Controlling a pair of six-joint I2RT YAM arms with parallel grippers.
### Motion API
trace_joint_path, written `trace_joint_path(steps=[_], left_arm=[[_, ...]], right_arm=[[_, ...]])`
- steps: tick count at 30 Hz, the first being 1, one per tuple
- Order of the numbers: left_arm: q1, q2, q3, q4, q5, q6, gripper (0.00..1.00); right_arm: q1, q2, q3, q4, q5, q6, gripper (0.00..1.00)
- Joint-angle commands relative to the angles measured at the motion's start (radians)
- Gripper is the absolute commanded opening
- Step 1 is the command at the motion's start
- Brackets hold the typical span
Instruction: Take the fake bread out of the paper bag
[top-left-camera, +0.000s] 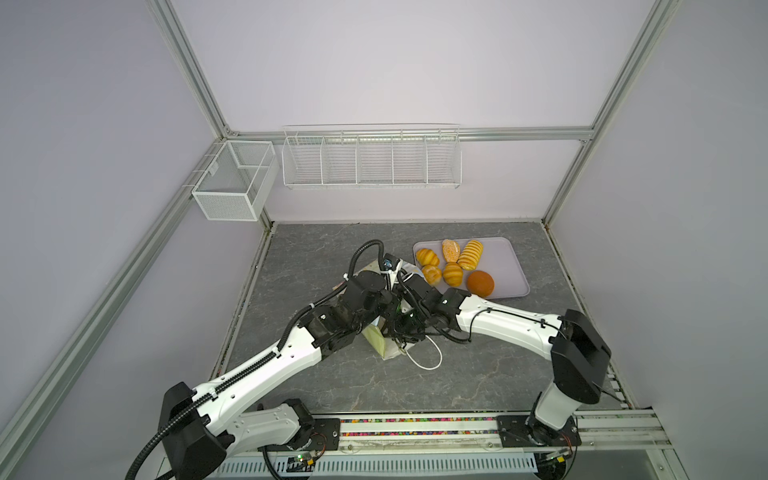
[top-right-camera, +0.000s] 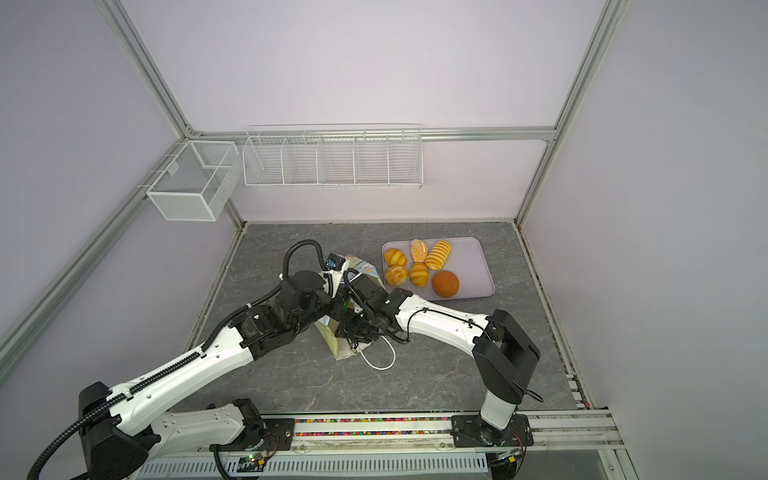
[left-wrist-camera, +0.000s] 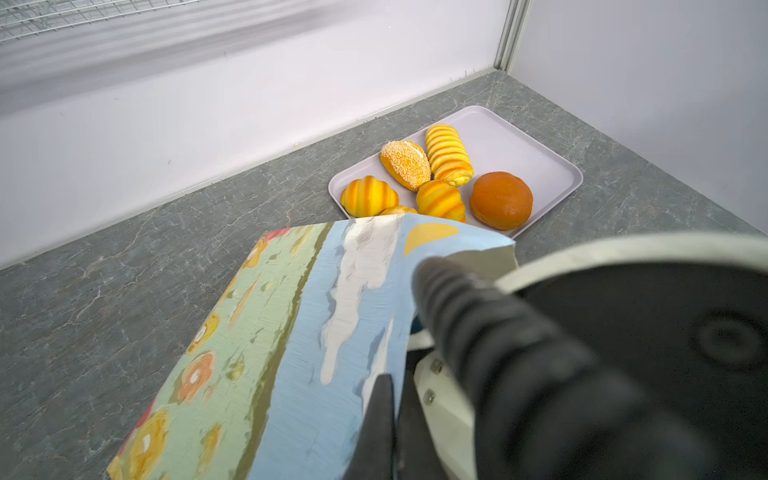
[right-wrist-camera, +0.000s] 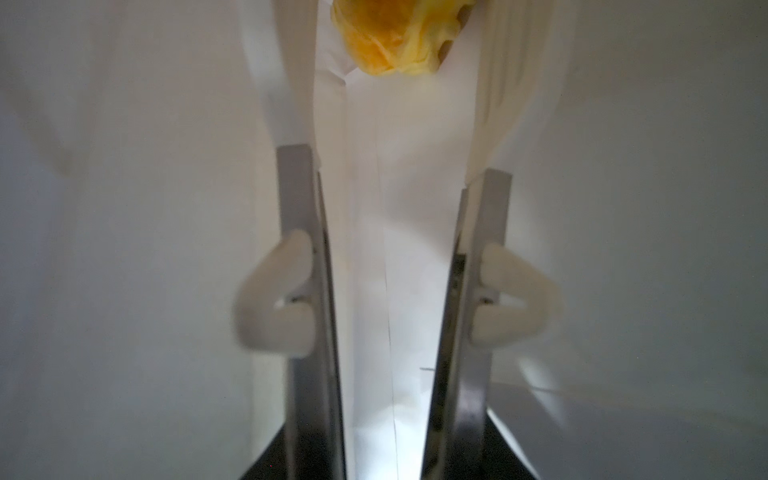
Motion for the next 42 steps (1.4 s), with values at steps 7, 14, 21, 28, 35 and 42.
trace_joint_path(steps=[7, 14, 21, 28, 35, 42], left_arm=[[-0.020, -0.011, 0.014, 0.036, 0.050, 0.011, 0.00], [-0.020, -0.015, -0.005, 0.033, 0.009, 0.023, 0.00], [-0.018, -0.011, -0.014, 0.039, -0.030, 0.025, 0.00], [-0.017, 0.012, 0.006, 0.044, -0.085, 0.000, 0.00], [-0.013, 0.041, 0.047, 0.025, -0.150, -0.011, 0.00], [0.054, 0.056, 0.070, -0.002, -0.183, -0.111, 0.00]], right_arm=[[-0.017, 0.012, 0.029, 0.030, -0.017, -0.016, 0.21], [-0.022, -0.084, 0.003, -0.021, 0.058, -0.055, 0.10], [-0.019, -0.194, -0.055, -0.048, 0.124, -0.066, 0.07], [-0.004, -0.263, -0.096, -0.080, 0.161, -0.081, 0.07], [0.016, -0.343, -0.097, -0.156, 0.186, -0.124, 0.07], [0.029, -0.407, -0.064, -0.276, 0.202, -0.182, 0.07]])
